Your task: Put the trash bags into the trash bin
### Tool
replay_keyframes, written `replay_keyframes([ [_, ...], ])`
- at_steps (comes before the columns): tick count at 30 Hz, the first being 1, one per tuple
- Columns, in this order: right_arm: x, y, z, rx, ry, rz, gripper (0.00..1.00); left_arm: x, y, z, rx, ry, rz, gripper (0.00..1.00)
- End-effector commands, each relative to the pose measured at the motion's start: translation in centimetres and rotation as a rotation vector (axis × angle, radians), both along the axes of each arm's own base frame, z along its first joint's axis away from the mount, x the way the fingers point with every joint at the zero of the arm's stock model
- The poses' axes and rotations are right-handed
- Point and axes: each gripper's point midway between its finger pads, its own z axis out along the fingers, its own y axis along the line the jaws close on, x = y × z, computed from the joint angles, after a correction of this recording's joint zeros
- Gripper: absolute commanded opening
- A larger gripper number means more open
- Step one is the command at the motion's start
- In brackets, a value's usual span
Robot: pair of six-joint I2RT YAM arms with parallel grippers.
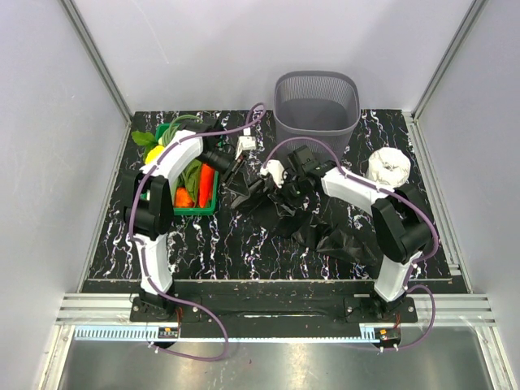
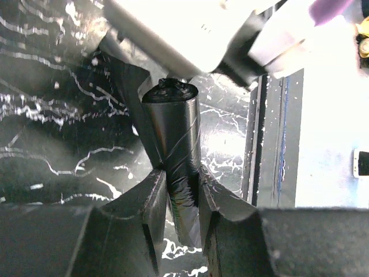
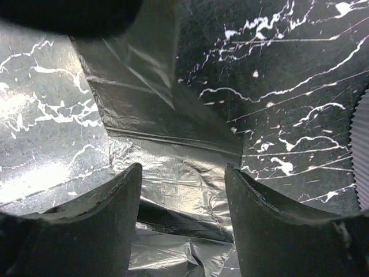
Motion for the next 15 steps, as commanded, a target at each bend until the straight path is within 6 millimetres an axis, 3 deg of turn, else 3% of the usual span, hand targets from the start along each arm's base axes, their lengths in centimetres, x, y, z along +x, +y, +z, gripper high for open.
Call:
replay_keyframes([
  [1, 1.3, 1.8, 4.8, 0.114, -0.064, 0.003, 0.74, -2.0, -0.6, 3.3, -0.195, 0.025, -0.136, 0.14],
  [6, 1.4, 2.3, 5.9, 0.141, -0.063, 0.027, 0.84, -1.9, -0.3, 3.4, -0.201, 0.030, -0.127, 0.09],
  [11, 2.7, 2.0, 6.8, 0.120, -0.114, 0.019, 0.87, -1.7, -0.3, 3.7, -0.178, 0.035, -0.090, 0.00],
  [15, 3.7, 2.0, 7.7, 0.132, -0.131, 0.021, 0.88, -1.4, 0.0, 3.7, -0.131, -0.021, -0.050, 0.00],
])
